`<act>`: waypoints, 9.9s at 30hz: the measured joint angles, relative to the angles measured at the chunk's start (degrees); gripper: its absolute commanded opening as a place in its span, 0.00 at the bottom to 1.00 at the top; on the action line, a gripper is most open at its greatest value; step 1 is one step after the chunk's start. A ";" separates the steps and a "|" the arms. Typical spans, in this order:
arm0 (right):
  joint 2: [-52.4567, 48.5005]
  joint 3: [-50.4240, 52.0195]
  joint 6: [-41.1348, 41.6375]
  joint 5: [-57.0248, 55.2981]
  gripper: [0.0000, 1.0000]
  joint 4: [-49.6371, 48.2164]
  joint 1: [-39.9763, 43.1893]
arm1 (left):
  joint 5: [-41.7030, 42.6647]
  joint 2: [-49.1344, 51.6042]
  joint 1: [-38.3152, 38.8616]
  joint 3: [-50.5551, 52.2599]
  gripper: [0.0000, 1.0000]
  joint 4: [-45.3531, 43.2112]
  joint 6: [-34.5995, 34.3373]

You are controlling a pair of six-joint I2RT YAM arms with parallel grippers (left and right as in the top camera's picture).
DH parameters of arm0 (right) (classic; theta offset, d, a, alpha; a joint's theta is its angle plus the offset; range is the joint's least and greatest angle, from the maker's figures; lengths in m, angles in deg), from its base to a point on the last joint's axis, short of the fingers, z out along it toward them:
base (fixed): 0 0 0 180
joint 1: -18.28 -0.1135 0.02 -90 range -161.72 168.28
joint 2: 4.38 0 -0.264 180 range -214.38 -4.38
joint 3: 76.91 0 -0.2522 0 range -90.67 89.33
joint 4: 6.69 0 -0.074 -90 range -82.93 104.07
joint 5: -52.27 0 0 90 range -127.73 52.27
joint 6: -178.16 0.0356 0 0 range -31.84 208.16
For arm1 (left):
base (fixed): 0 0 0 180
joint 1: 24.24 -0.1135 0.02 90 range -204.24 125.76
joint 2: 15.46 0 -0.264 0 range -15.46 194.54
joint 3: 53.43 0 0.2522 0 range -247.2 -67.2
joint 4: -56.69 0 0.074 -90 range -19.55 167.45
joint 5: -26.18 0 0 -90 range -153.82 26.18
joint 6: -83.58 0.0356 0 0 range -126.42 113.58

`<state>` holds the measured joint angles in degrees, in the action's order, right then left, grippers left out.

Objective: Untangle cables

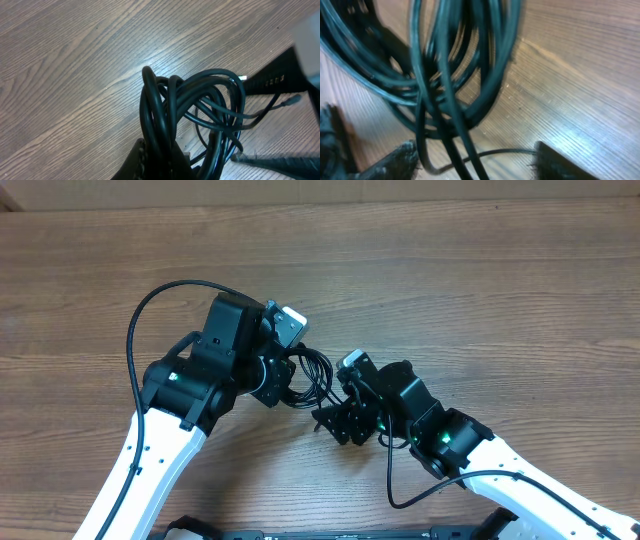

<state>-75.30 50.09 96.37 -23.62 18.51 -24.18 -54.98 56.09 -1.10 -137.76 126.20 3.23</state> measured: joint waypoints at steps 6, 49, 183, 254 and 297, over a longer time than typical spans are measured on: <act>-0.13 0.00 -0.66 7.13 0.22 0.13 -0.02 | 0.22 -1.68 0.00 0.00 0.04 -2.19 -0.70; 15.08 0.00 27.85 4.72 0.04 -7.85 -0.46 | 16.39 -3.52 -0.66 -0.37 0.04 -2.58 -3.50; 9.94 -7.13 0.79 -10.10 0.70 7.85 3.98 | 43.45 -2.99 -0.76 -1.09 0.04 24.44 43.32; -3.76 -7.06 73.55 18.10 0.04 10.08 22.53 | 35.10 17.70 -2.05 -1.07 0.52 -17.97 -53.37; 7.32 -7.04 39.98 12.15 0.13 17.38 22.36 | 24.74 25.24 0.11 -1.07 0.04 -19.91 -68.15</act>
<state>-67.97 43.05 136.34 -11.47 35.89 -1.82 -30.23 81.33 -0.99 -138.83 106.28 -64.92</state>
